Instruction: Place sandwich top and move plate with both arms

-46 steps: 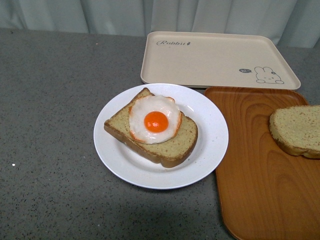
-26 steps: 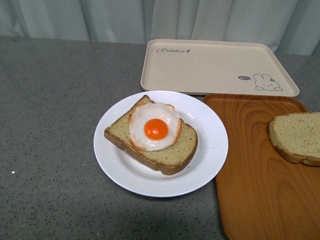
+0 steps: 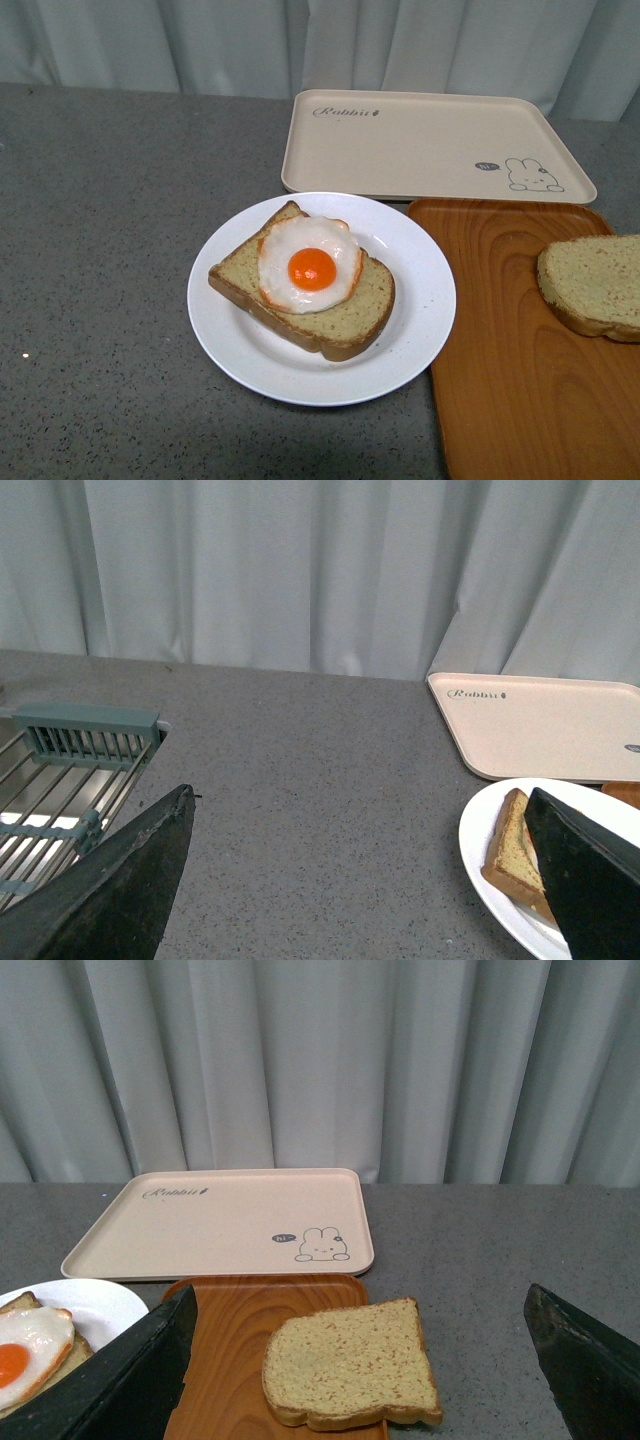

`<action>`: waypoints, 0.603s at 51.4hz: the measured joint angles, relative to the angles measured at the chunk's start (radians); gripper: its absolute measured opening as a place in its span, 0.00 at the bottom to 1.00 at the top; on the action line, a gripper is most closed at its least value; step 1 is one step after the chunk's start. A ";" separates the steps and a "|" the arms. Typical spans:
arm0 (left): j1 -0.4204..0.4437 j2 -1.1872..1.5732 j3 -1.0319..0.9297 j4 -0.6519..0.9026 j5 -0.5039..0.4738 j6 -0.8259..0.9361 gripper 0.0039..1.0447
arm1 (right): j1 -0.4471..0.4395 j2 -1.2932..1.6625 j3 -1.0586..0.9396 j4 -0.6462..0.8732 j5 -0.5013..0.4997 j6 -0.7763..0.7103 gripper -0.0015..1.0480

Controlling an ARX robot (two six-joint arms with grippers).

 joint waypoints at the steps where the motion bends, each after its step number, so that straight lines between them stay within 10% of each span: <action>1: 0.000 0.000 0.000 0.000 0.000 0.000 0.94 | 0.000 0.000 0.000 0.000 0.000 0.000 0.91; 27: 0.000 0.000 0.000 0.000 0.000 0.000 0.94 | 0.000 0.000 0.000 0.000 -0.001 0.001 0.91; 31: 0.000 0.000 0.000 0.000 -0.001 0.000 0.94 | -0.048 0.086 0.069 -0.174 -0.172 0.137 0.91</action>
